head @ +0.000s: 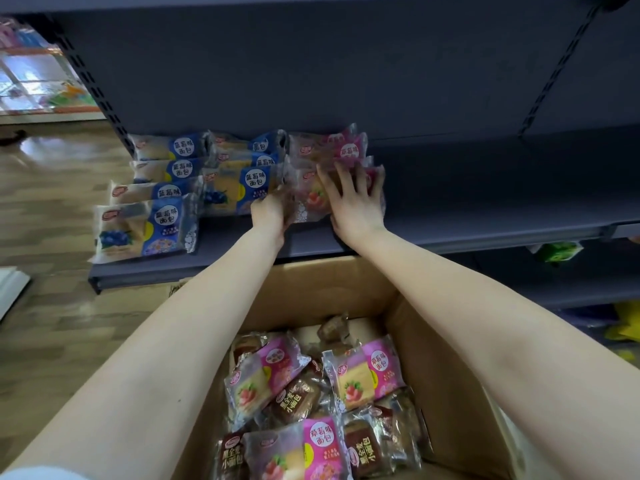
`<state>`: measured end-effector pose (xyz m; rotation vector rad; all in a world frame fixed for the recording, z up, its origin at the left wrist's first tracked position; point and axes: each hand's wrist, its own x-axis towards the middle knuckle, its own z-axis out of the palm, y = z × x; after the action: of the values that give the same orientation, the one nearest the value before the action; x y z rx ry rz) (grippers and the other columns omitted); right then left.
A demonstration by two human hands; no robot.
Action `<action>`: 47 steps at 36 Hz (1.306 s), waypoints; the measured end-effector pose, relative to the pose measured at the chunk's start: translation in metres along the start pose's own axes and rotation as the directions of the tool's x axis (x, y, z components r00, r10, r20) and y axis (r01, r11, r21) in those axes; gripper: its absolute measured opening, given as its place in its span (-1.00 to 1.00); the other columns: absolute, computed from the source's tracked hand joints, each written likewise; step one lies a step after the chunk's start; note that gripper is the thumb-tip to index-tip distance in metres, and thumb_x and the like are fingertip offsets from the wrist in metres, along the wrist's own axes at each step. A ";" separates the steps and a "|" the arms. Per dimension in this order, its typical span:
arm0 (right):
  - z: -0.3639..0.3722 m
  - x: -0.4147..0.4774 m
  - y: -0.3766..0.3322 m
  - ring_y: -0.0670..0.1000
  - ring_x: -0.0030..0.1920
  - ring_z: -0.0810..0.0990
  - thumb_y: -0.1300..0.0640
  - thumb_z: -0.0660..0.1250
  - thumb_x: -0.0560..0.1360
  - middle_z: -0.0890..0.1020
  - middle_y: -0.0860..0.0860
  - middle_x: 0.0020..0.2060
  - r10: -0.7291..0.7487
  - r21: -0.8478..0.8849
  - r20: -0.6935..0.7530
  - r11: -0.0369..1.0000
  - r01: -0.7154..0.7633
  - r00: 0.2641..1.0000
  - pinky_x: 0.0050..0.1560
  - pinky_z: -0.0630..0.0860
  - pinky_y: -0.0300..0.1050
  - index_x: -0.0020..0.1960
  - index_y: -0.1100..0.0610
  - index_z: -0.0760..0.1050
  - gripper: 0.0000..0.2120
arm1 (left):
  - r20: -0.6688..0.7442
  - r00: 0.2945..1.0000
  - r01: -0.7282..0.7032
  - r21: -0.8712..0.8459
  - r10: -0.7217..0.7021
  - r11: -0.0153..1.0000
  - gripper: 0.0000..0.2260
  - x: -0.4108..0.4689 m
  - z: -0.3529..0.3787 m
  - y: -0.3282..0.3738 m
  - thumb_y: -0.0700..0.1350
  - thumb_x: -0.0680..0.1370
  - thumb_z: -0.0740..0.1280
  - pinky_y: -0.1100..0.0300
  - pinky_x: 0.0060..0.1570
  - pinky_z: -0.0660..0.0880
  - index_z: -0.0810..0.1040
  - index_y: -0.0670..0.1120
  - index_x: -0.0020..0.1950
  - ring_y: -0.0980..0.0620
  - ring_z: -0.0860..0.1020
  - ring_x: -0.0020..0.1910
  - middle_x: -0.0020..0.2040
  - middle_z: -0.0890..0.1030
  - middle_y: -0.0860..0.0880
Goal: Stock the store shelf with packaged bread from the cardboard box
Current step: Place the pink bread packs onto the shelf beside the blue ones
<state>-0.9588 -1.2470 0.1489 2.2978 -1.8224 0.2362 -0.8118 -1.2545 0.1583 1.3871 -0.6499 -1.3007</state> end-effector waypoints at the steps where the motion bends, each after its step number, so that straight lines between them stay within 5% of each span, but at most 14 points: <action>1: 0.003 0.000 0.001 0.35 0.49 -0.05 0.11 0.27 0.51 -0.03 0.13 0.53 0.019 0.020 0.021 1.000 -0.019 1.000 0.34 -0.19 0.48 0.56 -0.03 -0.17 -0.20 | -0.056 0.995 -0.081 0.091 0.086 0.993 -0.71 0.001 -0.001 -0.002 -0.17 0.59 0.27 0.18 -0.15 0.47 0.49 -0.31 0.25 -0.13 0.58 0.01 0.10 0.61 -0.22; 4: 0.012 -0.001 0.006 0.30 0.50 -0.20 -0.08 0.21 0.51 -0.15 0.08 0.54 0.024 0.108 0.087 0.994 -0.033 0.996 0.37 -0.26 0.45 0.55 -0.07 -0.19 -0.22 | -0.066 0.928 -0.297 0.467 0.368 0.833 -0.75 -0.002 -0.009 -0.003 -0.20 0.63 0.15 0.21 -0.14 0.33 0.56 -0.23 0.18 -0.17 0.54 0.11 0.13 0.60 -0.22; 7: 0.014 -0.002 0.008 0.24 0.51 -0.26 -0.20 0.15 0.49 -0.19 0.03 0.54 -0.075 0.143 0.097 0.988 0.060 0.993 0.38 -0.34 0.40 0.54 -0.12 -0.16 -0.25 | -0.002 0.880 -0.376 0.610 0.475 0.698 -0.70 -0.007 -0.015 -0.004 -0.23 0.63 0.08 0.29 -0.26 0.22 0.55 -0.15 0.22 -0.14 0.53 0.10 0.13 0.60 -0.17; 16: 0.020 0.007 0.006 0.25 0.50 -0.30 -0.41 0.06 0.46 -0.23 0.00 0.54 -0.093 0.143 0.144 0.987 0.072 0.985 0.38 -0.31 0.40 0.52 -0.23 -0.20 -0.24 | -0.070 0.888 -0.333 0.584 0.454 0.740 -0.77 -0.004 -0.024 -0.013 -0.25 0.63 0.08 0.21 -0.06 0.33 0.49 -0.17 0.17 -0.15 0.50 0.14 0.17 0.56 -0.15; 25: 0.015 0.010 0.002 0.12 0.54 -0.19 -0.34 -0.05 0.54 -0.06 0.00 0.56 -0.069 0.164 0.040 0.985 0.061 0.997 0.42 -0.26 0.36 0.53 -0.17 0.01 -0.40 | -0.035 0.882 -0.368 0.574 0.471 0.732 -0.78 -0.001 -0.027 -0.014 -0.23 0.62 0.09 0.19 0.01 0.34 0.49 -0.13 0.15 -0.14 0.48 0.16 0.17 0.55 -0.15; 29: 0.004 0.034 -0.008 0.08 0.53 -0.23 -0.32 -0.09 0.56 -0.14 0.02 0.55 -0.024 0.189 -0.025 0.982 0.028 0.999 0.44 -0.24 0.31 0.55 -0.07 -0.13 -0.34 | -0.029 0.875 -0.396 0.533 0.484 0.748 -0.77 -0.001 -0.029 -0.013 -0.26 0.60 0.08 0.09 0.12 0.40 0.50 -0.13 0.12 -0.13 0.48 0.16 0.16 0.55 -0.12; 39: 0.011 0.085 -0.009 0.16 0.52 -0.23 -0.41 -0.14 0.50 -0.19 0.11 0.54 0.055 0.235 0.192 0.967 -0.100 0.980 0.46 -0.24 0.27 0.55 0.09 -0.24 -0.17 | 0.147 0.785 -0.578 0.524 0.602 0.625 -0.74 -0.010 -0.024 -0.005 -0.30 0.57 0.09 0.27 -0.03 0.34 0.51 -0.18 0.15 -0.05 0.48 0.08 0.14 0.54 -0.12; 47: 0.017 0.095 -0.004 0.14 0.53 -0.20 -0.44 -0.16 0.48 -0.15 0.08 0.54 0.027 0.230 0.280 0.969 -0.094 0.960 0.49 -0.15 0.21 0.56 0.04 -0.23 -0.17 | 0.073 0.821 -0.486 0.609 0.566 0.627 -0.76 0.007 -0.052 -0.015 -0.27 0.60 0.11 0.30 -0.07 0.28 0.48 -0.23 0.20 -0.11 0.46 0.14 0.17 0.53 -0.16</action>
<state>-0.9331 -1.3398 0.1557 2.5504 -2.1052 0.1616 -0.7660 -1.2399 0.1330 1.5883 -1.3599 -0.5174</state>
